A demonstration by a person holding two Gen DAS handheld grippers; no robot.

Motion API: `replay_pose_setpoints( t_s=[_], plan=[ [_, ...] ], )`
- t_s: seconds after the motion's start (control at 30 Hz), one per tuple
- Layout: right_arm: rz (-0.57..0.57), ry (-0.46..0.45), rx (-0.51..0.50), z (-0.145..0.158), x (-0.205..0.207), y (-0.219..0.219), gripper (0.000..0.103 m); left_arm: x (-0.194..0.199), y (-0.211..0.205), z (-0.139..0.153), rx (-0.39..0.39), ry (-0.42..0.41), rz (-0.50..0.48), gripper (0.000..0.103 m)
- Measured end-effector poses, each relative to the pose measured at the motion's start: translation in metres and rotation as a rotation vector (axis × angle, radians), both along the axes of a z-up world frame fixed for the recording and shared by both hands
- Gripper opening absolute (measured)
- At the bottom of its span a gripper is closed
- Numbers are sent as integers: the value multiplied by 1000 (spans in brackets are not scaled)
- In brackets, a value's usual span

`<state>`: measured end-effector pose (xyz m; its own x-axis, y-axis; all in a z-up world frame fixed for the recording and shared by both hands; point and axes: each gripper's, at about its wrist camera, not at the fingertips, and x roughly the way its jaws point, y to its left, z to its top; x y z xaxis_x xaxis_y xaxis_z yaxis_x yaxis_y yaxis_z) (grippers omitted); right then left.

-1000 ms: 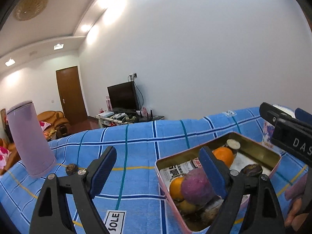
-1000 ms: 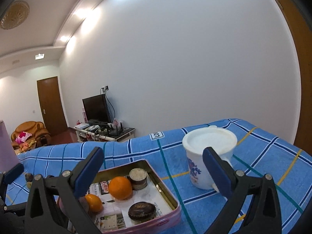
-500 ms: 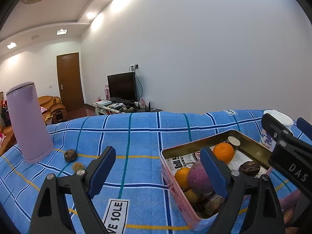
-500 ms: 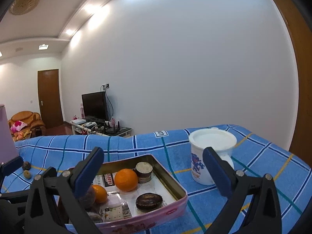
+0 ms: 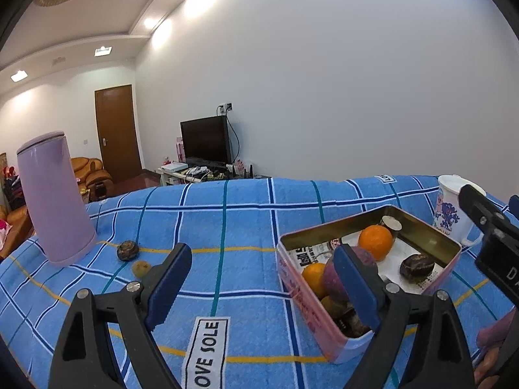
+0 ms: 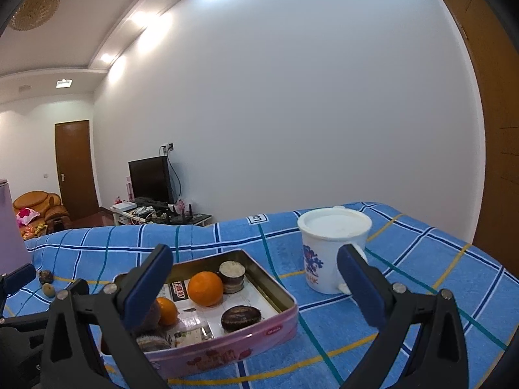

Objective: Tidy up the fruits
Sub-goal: 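Withdraw both open tools from the tin toward the root chunk and small fruit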

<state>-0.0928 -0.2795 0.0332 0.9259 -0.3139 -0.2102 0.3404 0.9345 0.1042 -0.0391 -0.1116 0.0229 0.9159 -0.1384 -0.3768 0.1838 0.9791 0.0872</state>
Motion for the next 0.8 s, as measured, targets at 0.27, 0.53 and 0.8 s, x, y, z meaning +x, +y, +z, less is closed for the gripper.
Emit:
replay_pose_setpoints(
  t_s=[0.27,0.53,0.8],
  plan=[
    [-38,16,71,-2,-9,-3,103,6,19,-4,1,64,7,90],
    [-24,51,44,-2,-3,17,103,9,40,-4,69,32,1,90],
    [24,78,16,-1,11,54,103,25,75,-2,77,9,50,90]
  ],
)
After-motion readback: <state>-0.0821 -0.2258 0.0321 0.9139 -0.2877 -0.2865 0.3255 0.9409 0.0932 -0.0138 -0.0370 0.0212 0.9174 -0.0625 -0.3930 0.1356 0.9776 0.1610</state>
